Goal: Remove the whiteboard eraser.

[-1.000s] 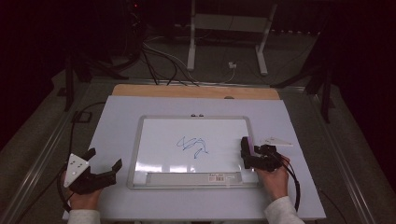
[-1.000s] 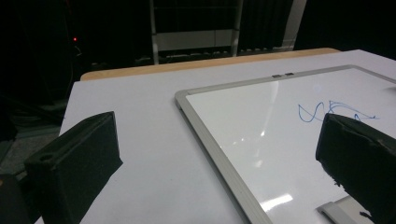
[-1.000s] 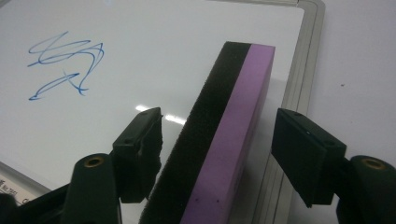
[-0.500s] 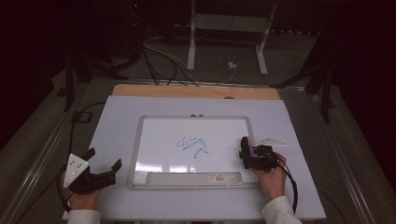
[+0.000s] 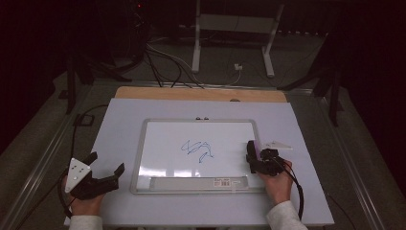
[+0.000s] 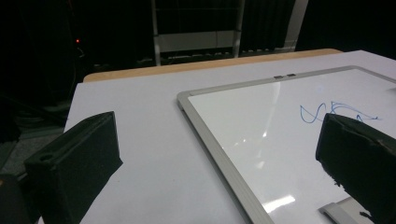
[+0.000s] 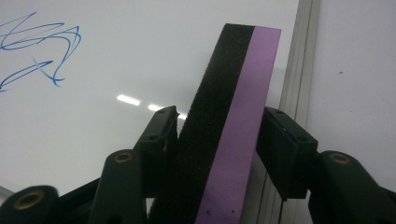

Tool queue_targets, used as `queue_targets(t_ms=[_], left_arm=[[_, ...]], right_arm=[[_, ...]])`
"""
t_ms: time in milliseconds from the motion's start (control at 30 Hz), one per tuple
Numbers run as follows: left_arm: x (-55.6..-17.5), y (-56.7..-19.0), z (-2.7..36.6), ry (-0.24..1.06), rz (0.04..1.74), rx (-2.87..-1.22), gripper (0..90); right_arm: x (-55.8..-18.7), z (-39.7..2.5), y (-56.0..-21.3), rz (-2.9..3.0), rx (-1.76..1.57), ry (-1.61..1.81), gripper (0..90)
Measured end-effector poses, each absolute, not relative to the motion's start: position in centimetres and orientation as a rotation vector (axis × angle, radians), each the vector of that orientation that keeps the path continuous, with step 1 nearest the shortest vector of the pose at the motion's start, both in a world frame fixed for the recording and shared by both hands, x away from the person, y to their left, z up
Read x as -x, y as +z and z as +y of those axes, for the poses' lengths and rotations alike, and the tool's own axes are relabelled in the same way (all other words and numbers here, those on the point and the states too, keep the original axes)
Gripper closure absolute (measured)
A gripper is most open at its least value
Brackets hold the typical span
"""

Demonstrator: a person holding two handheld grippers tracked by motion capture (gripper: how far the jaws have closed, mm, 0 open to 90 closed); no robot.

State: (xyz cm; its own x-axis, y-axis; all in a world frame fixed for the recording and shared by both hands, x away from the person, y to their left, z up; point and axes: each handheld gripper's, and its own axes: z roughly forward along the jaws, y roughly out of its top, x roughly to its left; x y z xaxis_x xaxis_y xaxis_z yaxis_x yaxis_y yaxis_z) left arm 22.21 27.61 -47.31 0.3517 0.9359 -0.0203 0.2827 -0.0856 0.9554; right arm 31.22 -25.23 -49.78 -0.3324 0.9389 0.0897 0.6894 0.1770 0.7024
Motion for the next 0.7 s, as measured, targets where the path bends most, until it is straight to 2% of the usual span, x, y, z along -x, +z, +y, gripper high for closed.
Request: queue_targets(t_ms=[300,500,700], left_arm=[[-22.2,-47.3,27.6,0.804,1.124,-1.596,0.7],[-22.2,-47.3,27.6,0.805,1.125,-1.596,0.7],[-22.2,-47.3,27.6,0.805,1.122,-1.597,0.7]], right_arm=[[-31.1,-25.4,-49.5,2.066,-1.539,0.909,61.2],[-31.0,-25.5,-49.3,2.037,-1.526,0.926,63.2],[-30.8,-25.3,-47.6,2.016,-1.477,0.97,63.2]])
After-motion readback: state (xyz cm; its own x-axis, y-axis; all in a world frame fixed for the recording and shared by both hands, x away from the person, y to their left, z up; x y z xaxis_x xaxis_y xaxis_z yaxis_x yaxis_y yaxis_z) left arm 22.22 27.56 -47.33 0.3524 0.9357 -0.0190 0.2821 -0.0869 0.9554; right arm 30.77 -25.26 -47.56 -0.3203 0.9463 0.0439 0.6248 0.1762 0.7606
